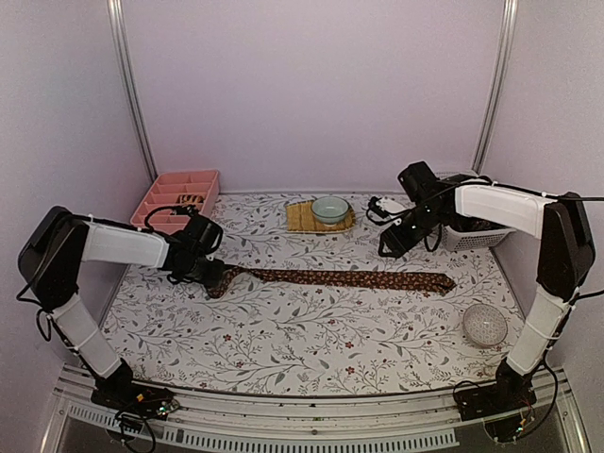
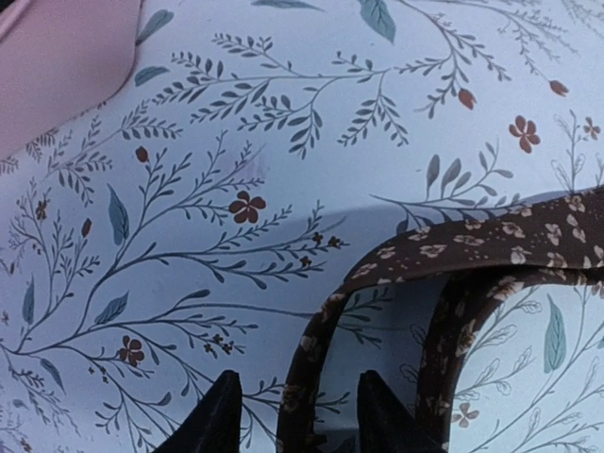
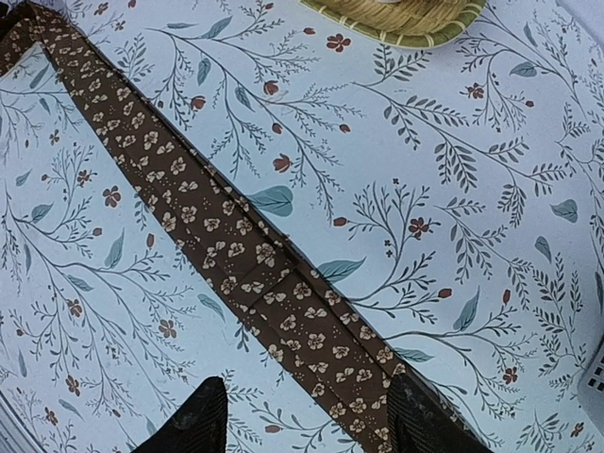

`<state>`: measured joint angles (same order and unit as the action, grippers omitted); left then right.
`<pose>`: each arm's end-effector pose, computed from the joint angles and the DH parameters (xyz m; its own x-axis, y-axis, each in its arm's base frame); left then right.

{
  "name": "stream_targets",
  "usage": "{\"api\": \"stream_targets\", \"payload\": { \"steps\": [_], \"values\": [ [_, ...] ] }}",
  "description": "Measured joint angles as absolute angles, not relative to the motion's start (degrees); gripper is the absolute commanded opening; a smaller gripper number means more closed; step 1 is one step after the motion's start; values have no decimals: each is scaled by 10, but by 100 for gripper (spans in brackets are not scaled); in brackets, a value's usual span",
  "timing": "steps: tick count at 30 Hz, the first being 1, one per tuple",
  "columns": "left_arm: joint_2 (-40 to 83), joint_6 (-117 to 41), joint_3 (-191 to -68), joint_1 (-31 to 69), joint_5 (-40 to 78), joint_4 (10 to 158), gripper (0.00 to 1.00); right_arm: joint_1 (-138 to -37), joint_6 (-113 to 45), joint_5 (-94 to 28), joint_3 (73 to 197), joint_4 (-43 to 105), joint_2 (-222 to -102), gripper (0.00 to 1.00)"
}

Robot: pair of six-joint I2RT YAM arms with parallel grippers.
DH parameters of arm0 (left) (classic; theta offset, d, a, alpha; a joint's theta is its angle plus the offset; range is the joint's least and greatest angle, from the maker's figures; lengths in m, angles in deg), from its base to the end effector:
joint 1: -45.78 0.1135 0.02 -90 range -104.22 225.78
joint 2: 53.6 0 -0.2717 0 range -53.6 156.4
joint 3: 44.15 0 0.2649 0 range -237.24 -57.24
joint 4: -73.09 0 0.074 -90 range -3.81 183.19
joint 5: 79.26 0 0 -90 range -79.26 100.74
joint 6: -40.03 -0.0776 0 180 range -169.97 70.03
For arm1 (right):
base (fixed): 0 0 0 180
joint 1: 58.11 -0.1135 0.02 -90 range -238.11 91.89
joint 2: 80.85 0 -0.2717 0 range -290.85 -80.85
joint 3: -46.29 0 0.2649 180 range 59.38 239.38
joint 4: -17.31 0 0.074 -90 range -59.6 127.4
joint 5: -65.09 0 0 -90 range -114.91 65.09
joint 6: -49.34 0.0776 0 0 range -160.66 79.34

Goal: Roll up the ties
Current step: Flatten out the tie at the center of the board.

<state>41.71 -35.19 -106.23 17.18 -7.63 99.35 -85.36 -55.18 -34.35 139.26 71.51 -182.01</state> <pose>0.3117 -0.1421 0.1117 -0.8114 0.1667 -0.5602 0.1105 0.9849 0.1330 0.3538 0.1966 0.2089 -0.6324 -0.6039 -0.4851 -0.7002 0.7136 0.0245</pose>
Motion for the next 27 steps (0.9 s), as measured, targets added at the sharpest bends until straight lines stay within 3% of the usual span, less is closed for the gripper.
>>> {"api": "stream_targets", "payload": {
  "steps": [2,10,17,27],
  "values": [
    [424,-356,-1068,177,-75,999,37,-855,-552,-345,1392,715,-1820,57],
    [450,-369,-1084,178,-77,1012,10,-858,-550,-347,1388,711,-1820,57],
    [456,-404,-1104,175,-132,1014,4,-859,-550,-350,1385,710,-1820,57],
    [434,-573,-1083,124,-303,898,4,-859,-549,-361,1385,710,-1820,56]
  ]
}}
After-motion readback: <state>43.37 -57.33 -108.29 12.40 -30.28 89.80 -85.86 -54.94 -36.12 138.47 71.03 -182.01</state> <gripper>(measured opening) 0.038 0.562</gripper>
